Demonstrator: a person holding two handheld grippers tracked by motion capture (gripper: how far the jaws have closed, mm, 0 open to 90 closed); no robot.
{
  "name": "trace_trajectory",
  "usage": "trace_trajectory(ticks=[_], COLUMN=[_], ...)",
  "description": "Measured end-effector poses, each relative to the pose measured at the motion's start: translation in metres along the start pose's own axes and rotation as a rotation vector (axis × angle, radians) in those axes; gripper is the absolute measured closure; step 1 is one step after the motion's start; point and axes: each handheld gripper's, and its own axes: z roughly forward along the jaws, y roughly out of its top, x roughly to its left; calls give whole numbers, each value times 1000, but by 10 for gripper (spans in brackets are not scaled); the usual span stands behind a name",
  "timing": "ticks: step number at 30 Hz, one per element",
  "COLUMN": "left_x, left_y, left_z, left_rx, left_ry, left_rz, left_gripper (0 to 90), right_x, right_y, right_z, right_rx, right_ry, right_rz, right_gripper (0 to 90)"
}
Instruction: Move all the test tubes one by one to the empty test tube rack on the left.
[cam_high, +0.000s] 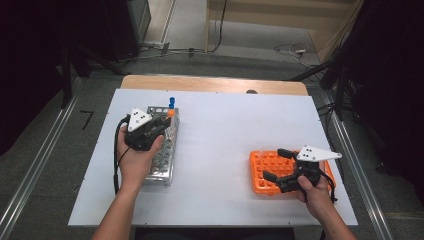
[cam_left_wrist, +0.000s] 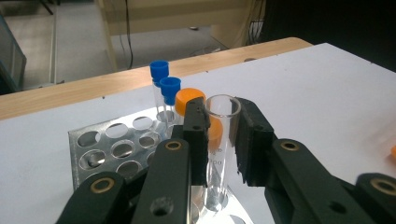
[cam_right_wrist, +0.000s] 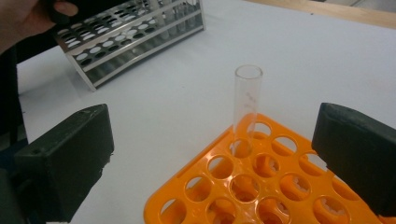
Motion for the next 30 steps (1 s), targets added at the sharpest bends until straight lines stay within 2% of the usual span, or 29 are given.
trace_trajectory(ticks=[6,15,17,19,24,30], left_x=[-1,1,1,2,4,6], left_y=[-6,-8,-9,-9,-9,-9], left_z=[5,10,11,11,10,5], left_rx=[39,98,114,124,116,83], left_ry=[-1,7,6,-1,-24,-68], left_rz=[-11,-36,-38,-44,-76,-107], left_gripper=[766,764,763,757,704,577], right_x=[-4,-5,-5,-4,-3,-3], right_y=[0,2,2,3,3,3], right_z=[7,20,23,27,39,44], right_rx=[30,72,74,88,149,188], right_ry=[-44,-59,-68,-64,-96,-162], right_rz=[33,47,53,56,75,102], right_gripper=[0,0,40,44,195,450])
